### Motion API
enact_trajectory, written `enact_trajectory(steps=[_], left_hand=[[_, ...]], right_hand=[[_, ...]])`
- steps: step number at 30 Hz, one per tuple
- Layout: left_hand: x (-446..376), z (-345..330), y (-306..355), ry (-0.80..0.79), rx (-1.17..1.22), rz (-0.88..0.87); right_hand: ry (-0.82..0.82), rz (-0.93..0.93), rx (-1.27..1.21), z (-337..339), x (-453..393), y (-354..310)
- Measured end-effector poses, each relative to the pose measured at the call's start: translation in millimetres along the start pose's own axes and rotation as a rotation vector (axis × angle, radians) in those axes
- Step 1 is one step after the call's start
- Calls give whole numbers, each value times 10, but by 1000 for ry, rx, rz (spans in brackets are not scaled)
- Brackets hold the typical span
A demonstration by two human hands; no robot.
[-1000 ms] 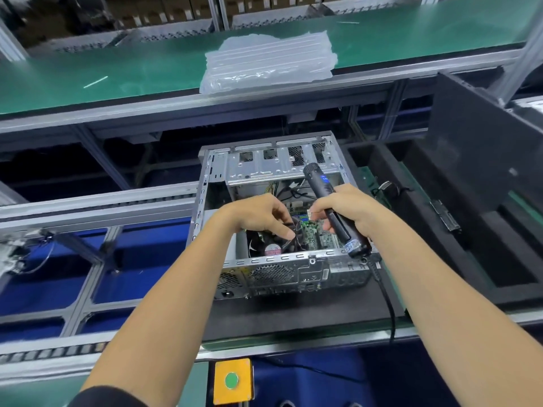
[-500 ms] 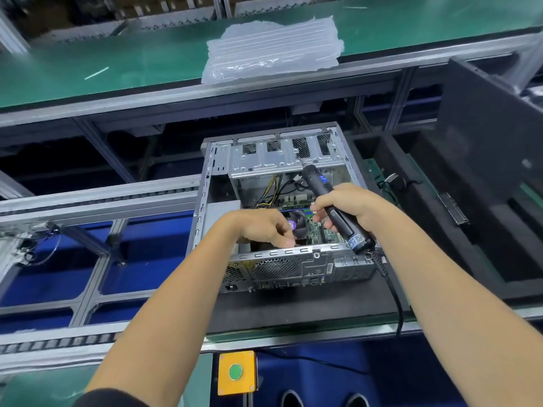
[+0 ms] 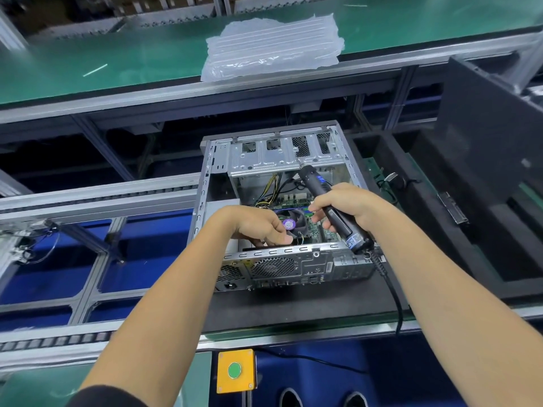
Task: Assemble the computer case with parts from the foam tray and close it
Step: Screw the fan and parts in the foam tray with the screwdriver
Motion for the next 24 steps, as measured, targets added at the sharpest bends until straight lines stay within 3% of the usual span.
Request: enact_trajectory(steps=[14, 19, 24], left_hand=[[-65, 22, -28, 77, 11, -36], [-154, 71, 1, 269, -35, -74], [-271, 53, -19, 363, -76, -54]], right_hand=[[2, 20, 1, -16, 73, 10], [3, 25, -1, -11, 96, 14], [4, 29, -2, -2, 130, 22]])
Point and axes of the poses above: each hand's wrist, its own x-axis away from the middle knuckle, its own z-axis out of the back of the hand, y = z × x, the point moved 4 cm from there along -x, towards the middle knuckle, and after that the axes turned 8 degrees about y, right-handed, at the moved point
